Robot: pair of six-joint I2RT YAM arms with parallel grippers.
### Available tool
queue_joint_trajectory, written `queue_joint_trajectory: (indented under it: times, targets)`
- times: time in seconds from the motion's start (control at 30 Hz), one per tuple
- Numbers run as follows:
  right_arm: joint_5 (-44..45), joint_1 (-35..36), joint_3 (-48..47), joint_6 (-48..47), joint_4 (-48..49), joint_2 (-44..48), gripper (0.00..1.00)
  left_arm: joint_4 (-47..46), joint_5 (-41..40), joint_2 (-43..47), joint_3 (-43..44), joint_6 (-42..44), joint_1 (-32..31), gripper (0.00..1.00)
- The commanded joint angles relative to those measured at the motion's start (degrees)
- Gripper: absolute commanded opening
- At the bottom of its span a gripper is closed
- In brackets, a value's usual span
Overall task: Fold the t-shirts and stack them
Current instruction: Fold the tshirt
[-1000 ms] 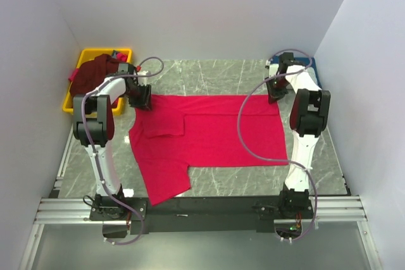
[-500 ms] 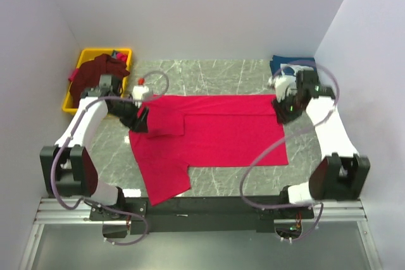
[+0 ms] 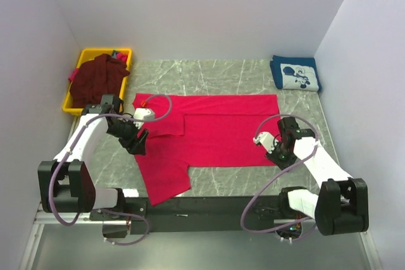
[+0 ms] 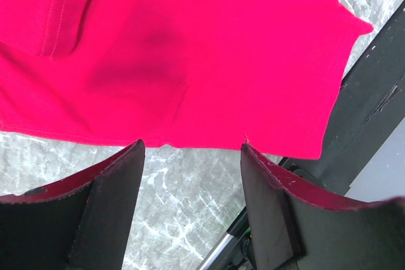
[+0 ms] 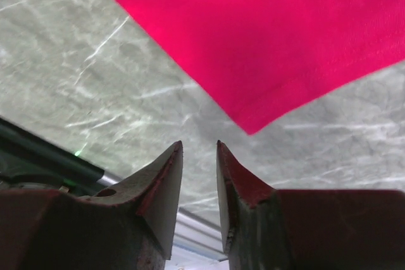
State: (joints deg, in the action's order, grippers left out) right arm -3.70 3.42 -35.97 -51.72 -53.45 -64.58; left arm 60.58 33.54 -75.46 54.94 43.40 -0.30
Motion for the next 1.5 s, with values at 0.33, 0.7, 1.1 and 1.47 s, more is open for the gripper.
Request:
queue_joint_trajectory:
  times: [0.33,0.7,1.1,1.47]
  targets:
    - [4.7,3.1,4.1,0.2,13.5,-6.3,0.38,-0.8,-1.4,1.8,-3.4,3.2,0.1,0.68]
    - [4.4,3.7,3.7,0.4,12.0,-5.0,0.0,3.1,-5.3,4.7,-7.9,8.5,-0.1,0.6]
    - [-1.0,2.8,-4.8,2.2,5.8,-5.3,0.0,-9.4,-16.4,8.8,-15.8,1.3,-17.0,0.48]
    - [-1.3,-0.3,-6.7,1.7,5.0,-6.4,0.0,-18.1,-22.9,4.1,-20.1,1.1,-24.5,0.54]
